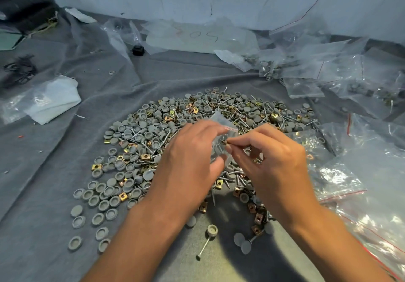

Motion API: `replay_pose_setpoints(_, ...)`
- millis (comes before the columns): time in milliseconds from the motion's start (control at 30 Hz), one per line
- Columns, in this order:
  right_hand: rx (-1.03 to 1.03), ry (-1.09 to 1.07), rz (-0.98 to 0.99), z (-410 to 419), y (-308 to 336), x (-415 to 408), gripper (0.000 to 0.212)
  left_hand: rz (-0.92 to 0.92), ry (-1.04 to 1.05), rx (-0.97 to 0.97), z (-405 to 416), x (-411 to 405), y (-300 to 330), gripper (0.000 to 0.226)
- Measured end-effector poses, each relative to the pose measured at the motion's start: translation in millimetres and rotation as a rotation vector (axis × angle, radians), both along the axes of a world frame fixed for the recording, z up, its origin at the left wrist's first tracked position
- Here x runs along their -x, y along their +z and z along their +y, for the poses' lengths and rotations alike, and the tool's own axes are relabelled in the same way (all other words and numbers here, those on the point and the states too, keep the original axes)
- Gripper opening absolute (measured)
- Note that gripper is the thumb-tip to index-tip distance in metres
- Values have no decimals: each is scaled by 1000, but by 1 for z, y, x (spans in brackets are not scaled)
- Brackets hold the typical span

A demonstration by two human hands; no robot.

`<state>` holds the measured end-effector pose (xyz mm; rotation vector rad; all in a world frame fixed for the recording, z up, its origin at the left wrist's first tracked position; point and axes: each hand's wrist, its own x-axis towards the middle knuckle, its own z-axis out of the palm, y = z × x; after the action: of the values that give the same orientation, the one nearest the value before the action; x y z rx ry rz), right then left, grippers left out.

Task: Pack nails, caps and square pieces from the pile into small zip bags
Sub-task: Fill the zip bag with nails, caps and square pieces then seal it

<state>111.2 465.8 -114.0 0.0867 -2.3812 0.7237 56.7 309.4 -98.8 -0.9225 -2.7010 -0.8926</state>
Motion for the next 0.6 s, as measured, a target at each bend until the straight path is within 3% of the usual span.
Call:
replay_pose_setpoints(467,-7,-41,-83,4,4,0,14,-13,14,11,0,-1,2,52)
replay_pose_setpoints(533,-34,-3,-228,12,6,-2,13,-11,25,14,-2,-1,2,53)
replay_pose_setpoints(600,-160,41,-496,19,4,-6,15,-5,28,17,-2,0,2,53)
